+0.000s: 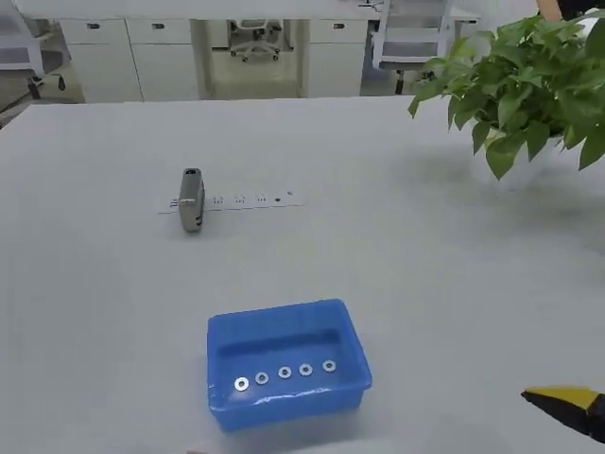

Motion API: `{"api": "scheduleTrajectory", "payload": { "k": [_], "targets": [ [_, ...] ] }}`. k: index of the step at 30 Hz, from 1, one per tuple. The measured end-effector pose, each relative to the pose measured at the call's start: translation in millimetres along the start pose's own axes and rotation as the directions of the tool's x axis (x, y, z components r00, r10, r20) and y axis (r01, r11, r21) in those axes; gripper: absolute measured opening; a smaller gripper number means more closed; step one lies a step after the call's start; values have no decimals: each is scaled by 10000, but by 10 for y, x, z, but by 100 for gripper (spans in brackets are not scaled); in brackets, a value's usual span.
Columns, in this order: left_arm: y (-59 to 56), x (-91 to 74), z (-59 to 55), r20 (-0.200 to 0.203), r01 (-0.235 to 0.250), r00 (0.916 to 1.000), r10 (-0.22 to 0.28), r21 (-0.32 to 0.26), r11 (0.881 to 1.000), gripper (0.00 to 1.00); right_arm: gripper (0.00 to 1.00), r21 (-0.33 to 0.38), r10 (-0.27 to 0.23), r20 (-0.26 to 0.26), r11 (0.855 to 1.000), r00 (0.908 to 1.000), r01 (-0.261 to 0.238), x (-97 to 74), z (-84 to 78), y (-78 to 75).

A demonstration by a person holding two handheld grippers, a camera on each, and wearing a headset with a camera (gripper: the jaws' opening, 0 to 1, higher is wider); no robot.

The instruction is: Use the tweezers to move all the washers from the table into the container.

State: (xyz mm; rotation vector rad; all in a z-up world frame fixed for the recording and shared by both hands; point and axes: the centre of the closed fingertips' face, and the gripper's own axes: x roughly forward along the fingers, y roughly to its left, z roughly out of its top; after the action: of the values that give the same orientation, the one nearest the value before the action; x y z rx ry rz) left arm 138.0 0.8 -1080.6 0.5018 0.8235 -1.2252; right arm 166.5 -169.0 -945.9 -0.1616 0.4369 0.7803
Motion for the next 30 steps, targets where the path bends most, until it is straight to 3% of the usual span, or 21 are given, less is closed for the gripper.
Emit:
{"api": "scheduleTrajectory", "payload": {
  "k": [3, 5, 7, 10, 13, 15, 16, 17, 18, 21, 22, 24, 25, 26, 27, 28, 29, 30],
  "targets": [
    [20, -20, -3, -169, -248, 9995, 249, 59, 9997, 5, 42, 97, 120, 376, 9999, 9992, -123, -10, 91, -23],
    [43, -61, -4, -131, -465, 9988, 461, -294, 9985, 9, 43, 107, 209, 457, 9997, 9987, -214, -8, 117, -51],
    [82, -139, 26, 149, -815, 9964, 831, -889, 9927, 12, 44, 44, 270, 471, 9996, 9985, -272, 6, 118, -86],
    [126, -292, 114, 815, -1299, 9859, 1458, -1754, 9759, 20, 46, -87, 318, 447, 9995, 9985, -314, 30, 104, -130],
    [210, -528, 233, 1573, -2045, 9556, 2493, -2552, 9450, 32, 49, -329, 361, 548, 9989, 9978, -343, 69, 113, -162],
    [304, -673, 306, 1984, -2695, 9211, 3349, -2957, 9165, 41, 52, -465, 381, 574, 9983, 9976, -355, 93, 118, -172],
    [352, -786, 372, 2383, -2968, 8910, 3864, -3385, 8929, 47, 54, -551, 422, 682, 9977, 9968, -385, 106, 138, -173],
    [384, -868, 420, 2674, -3108, 8666, 4213, -3713, 8750, 50, 56, -601, 446, 798, 9974, 9958, -398, 115, 160, -172],
    [438, -1003, 485, 3059, -3298, 8235, 4779, -4273, 8418, 56, 58, -582, 478, 967, 9974, 9942, -423, 127, 191, -172],
    [507, -1278, 614, 3791, -3449, 7312, 5671, -5118, 7869, 68, 63, -525, 590, 1284, 9972, 9900, -527, 146, 252, -161],
    [546, -1479, 701, 4250, -3597, 6570, 6226, -5491, 7544, 70, 65, -607, 665, 1600, 9965, 9849, -575, 155, 313, -148],
    [577, -1675, 759, 4541, -3682, 5825, 6742, -5921, 7168, 75, 66, -615, 738, 2069, 9962, 9756, -623, 159, 393, -127],
    [594, -1821, 797, 4741, -3717, 5226, 7086, -6213, 6898, 78, 66, -602, 725, 2452, 9964, 9668, -594, 154, 451, -114],
    [606, -1905, 803, 4820, -3711, 4892, 7269, -6392, 6736, 81, 67, -581, 724, 2661, 9966, 9612, -590, 151, 479, -104],
    [621, -2032, 808, 4942, -3635, 4375, 7512, -6669, 6505, 85, 70, -486, 671, 2894, 9973, 9549, -554, 147, 503, -95],
    [623, -2102, 808, 5009, -3545, 4098, 7624, -6826, 6390, 89, 72, -372, 588, 2932, 9981, 9543, -500, 146, 502, -100],
    [627, -2199, 805, 5069, -3432, 3721, 7775, -7032, 6227, 93, 75, -172, 385, 2980, 9992, 9538, -349, 143, 506, -116],
    [633, -2251, 793, 5071, -3449, 3532, 7862, -7106, 6133, 96, 78, -128, 109, 3125, 9999, 9498, -73, 128, 525, -143]
  ]
}}
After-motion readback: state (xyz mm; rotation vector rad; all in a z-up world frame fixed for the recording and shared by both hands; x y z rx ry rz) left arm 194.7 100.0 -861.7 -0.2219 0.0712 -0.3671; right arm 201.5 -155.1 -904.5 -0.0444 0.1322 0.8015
